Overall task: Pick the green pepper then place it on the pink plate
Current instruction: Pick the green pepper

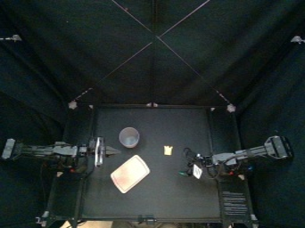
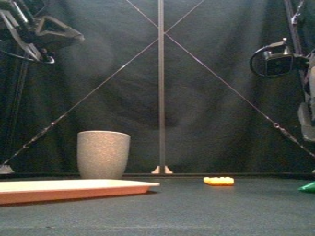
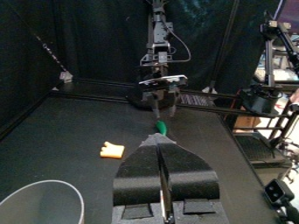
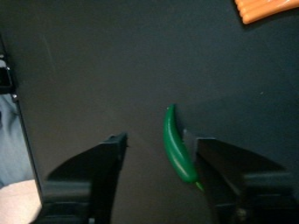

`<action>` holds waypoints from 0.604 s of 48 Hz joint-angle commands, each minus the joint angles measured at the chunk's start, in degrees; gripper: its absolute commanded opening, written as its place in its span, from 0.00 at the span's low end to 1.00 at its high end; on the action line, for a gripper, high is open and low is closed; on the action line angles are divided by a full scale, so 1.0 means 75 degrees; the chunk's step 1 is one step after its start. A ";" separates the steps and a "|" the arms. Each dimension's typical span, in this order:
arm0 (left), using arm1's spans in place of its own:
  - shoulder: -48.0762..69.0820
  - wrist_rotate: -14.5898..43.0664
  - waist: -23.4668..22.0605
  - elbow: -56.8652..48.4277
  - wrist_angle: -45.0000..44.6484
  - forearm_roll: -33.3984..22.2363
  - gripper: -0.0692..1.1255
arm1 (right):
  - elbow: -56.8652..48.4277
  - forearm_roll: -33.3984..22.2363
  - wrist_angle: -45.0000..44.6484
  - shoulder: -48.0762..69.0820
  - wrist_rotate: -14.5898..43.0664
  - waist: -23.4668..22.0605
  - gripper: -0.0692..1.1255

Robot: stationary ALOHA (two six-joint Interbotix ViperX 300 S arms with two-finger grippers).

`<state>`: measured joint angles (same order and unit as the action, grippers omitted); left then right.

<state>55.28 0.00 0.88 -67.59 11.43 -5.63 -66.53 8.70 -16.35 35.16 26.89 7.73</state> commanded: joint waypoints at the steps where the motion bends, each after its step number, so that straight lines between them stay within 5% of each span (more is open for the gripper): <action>1: -0.0035 0.0000 0.0035 0.0223 0.0070 0.0000 0.14 | 0.0094 -0.0270 -0.0164 0.0000 0.0000 0.0141 0.84; 29: -0.0035 0.0035 0.0246 0.0141 0.0211 0.0082 0.13 | -0.0457 -0.0656 0.0363 -0.0902 0.0012 0.0363 0.83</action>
<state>55.28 0.18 2.29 -67.59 12.39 -5.19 -70.66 3.69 -14.94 29.62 26.89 9.84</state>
